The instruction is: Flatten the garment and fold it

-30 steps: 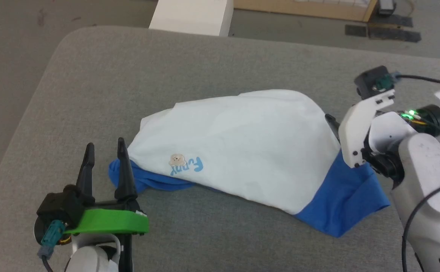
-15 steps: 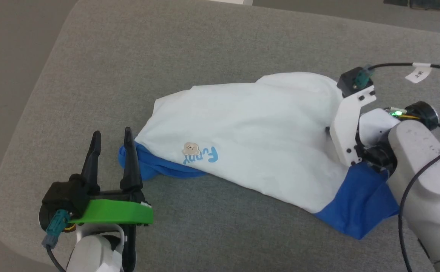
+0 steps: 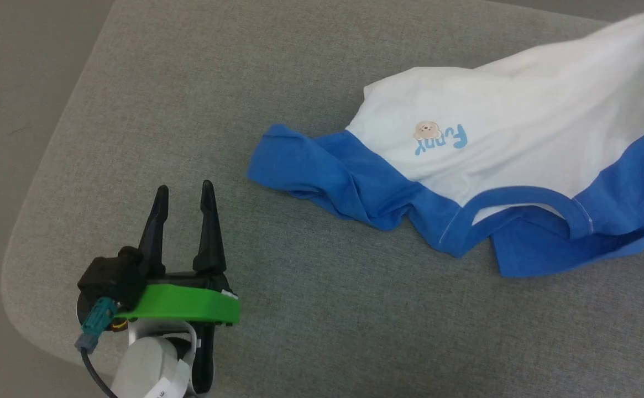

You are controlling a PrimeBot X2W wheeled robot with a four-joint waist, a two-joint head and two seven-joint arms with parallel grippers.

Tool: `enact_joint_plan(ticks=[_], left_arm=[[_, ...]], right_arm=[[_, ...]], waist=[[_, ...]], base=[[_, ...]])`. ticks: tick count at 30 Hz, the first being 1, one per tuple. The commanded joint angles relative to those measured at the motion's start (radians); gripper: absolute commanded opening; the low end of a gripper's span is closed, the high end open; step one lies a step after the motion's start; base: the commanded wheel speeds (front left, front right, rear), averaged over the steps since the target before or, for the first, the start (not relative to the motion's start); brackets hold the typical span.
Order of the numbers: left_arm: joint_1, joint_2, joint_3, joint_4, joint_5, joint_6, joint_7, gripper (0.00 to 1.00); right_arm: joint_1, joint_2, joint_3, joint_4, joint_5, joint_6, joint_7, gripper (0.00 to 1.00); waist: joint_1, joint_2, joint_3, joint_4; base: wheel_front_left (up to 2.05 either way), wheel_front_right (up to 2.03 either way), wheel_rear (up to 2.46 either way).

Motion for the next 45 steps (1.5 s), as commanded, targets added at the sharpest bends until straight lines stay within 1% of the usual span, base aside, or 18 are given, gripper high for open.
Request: enact_joint_plan(ticks=[1, 5, 7, 10, 13, 15, 19, 22, 24, 27, 29, 31, 35, 39, 45], left_arm=[[-0.014, -0.003, -0.002, 0.006, -0.004, 0.005, -0.004, 1.0], [-0.009, -0.003, -0.005, 0.019, -0.006, 0.002, -0.004, 1.0], [-0.002, -0.003, -0.004, 0.028, -0.005, -0.002, -0.004, 1.0], [0.015, -0.003, 0.002, 0.041, -0.001, -0.007, -0.004, 1.0], [0.039, -0.003, 0.011, 0.056, 0.0, -0.013, -0.004, 1.0], [0.056, -0.003, 0.02, 0.061, 0.001, -0.017, -0.004, 1.0], [0.085, -0.004, 0.03, 0.069, 0.003, -0.024, -0.004, 1.0], [0.098, -0.004, 0.031, 0.068, -0.001, -0.024, -0.004, 1.0], [0.101, -0.004, 0.028, 0.069, -0.004, -0.026, -0.004, 1.0], [0.105, -0.004, 0.026, 0.07, -0.006, -0.026, -0.004, 1.0], [0.105, -0.004, 0.021, 0.069, -0.009, -0.027, -0.004, 1.0], [0.099, -0.004, 0.016, 0.067, -0.012, -0.026, -0.004, 1.0], [0.077, -0.004, -0.004, 0.063, -0.021, -0.025, -0.004, 1.0], [0.056, -0.004, -0.016, 0.062, -0.033, -0.022, -0.004, 1.0], [0.041, -0.004, -0.03, 0.063, -0.049, -0.014, -0.004, 1.0]], right_arm=[[-0.001, 0.016, -0.002, 0.019, -0.016, -0.002, -0.012, 1.0], [0.008, 0.043, -0.024, 0.023, -0.007, -0.002, -0.088, 1.0], [0.027, 0.05, -0.02, 0.003, 0.006, -0.002, -0.146, 1.0], [0.082, 0.072, -0.017, -0.045, 0.054, -0.002, -0.238, 1.0], [0.181, 0.086, -0.011, -0.11, 0.114, -0.002, -0.312, 1.0], [0.264, 0.104, -0.019, -0.156, 0.151, -0.002, -0.34, 1.0], [0.44, 0.128, -0.059, -0.251, 0.187, -0.002, -0.347, 1.0], [0.564, 0.152, -0.099, -0.316, 0.193, -0.002, -0.321, 1.0], [0.638, 0.165, -0.117, -0.354, 0.185, -0.002, -0.282, 1.0], [0.723, 0.184, -0.128, -0.381, 0.168, -0.002, -0.175, 1.0], [0.75, 0.197, -0.13, -0.394, 0.157, -0.002, -0.1, 1.0], [0.752, 0.211, -0.133, -0.408, 0.145, -0.002, -0.047, 1.0], [0.712, 0.228, -0.139, -0.414, 0.112, -0.002, 0.018, 1.0], [0.657, 0.218, -0.129, -0.384, 0.063, -0.002, 0.056, 1.0], [0.618, 0.198, -0.097, -0.309, 0.031, -0.002, 0.109, 1.0]], waist=[[-0.0001, 0.0, -0.005, 0.001], [-0.0001, 0.0, -0.041, -0.008], [-0.0001, 0.0, -0.073, -0.016], [-0.0001, 0.0, -0.126, -0.035], [-0.0001, 0.0, -0.182, -0.06], [-0.0001, 0.0, -0.218, -0.081], [-0.0001, 0.0, -0.257, -0.113], [-0.0001, 0.0, -0.269, -0.13], [-0.0001, 0.0, -0.27, -0.138], [-0.0001, 0.0, -0.269, -0.146], [-0.0001, 0.0, -0.261, -0.147], [-0.0001, 0.0, -0.244, -0.144], [-0.0001, 0.0, -0.203, -0.123], [-0.0001, 0.0, -0.166, -0.098], [-0.0001, 0.0, -0.131, -0.07]], base=[[0.0, 0.0, 0.0], [0.0, 0.0, 0.0], [0.0, 0.0, 0.0], [0.0, 0.0, 0.0], [0.0, 0.0, 0.0], [0.0, 0.0, 0.0], [0.0, 0.0, 0.0], [0.0, 0.0, 0.0], [0.0, 0.0, 0.0], [0.0, 0.0, 0.0], [0.0, 0.0, 0.0], [0.0, 0.0, 0.0], [0.0, 0.0, 0.0], [0.0, 0.0, 0.0], [0.0, 0.0, 0.0]])
